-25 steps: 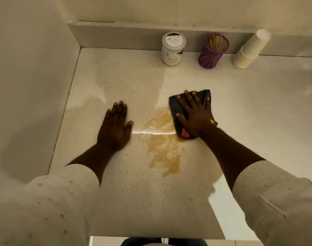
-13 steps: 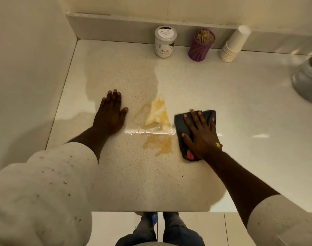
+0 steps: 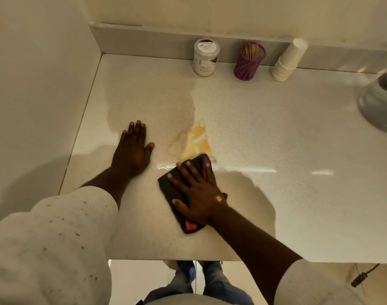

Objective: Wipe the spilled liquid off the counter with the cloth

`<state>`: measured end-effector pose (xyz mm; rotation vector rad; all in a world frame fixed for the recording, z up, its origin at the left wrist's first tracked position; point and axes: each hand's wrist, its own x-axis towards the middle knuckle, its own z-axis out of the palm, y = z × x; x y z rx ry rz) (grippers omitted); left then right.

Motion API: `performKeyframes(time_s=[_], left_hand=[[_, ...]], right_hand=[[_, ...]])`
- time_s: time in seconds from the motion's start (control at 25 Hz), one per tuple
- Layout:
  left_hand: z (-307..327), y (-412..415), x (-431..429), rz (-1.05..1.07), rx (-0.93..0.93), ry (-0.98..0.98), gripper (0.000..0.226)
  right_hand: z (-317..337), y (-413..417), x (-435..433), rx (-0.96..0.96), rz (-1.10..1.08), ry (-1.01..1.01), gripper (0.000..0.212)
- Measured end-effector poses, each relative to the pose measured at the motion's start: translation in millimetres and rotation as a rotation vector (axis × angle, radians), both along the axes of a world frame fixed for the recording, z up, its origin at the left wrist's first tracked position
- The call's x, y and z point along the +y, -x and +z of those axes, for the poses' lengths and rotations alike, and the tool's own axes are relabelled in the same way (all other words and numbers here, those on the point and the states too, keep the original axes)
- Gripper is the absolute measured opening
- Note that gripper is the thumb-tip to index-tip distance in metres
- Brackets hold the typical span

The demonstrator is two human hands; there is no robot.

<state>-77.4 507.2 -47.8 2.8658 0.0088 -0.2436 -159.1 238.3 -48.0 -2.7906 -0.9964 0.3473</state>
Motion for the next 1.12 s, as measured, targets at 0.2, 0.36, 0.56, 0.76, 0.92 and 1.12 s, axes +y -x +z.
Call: performKeyframes(time_s=[0.2, 0.36, 0.56, 0.76, 0.92, 1.12], left_hand=[[-1, -8, 4, -0.017, -0.003, 0.003, 0.07], [-3, -20, 7, -0.016, -0.014, 0.018, 0.068], [-6, -20, 8, -0.035, -0.058, 0.027, 0.07], [-5, -18, 9, -0.03, -0.082, 0.027, 0.068], [-4, -17, 7, -0.038, -0.101, 0.021, 0.069], [-3, -16, 6, -0.044, -0.1, 0.02, 0.068]], right_hand=[[0, -9, -16, 0.004, 0.038, -0.007, 0.072], [-2, -39, -57, -0.072, -0.074, 0.037, 0.073], [-4, -99, -80, -0.063, -0.205, 0.058, 0.073], [-4, -169, -58, -0.033, -0.281, 0.048, 0.073], [-5, -195, -31, -0.01, -0.258, 0.02, 0.071], [-4, -182, 10, -0.038, -0.181, 0.002, 0.07]])
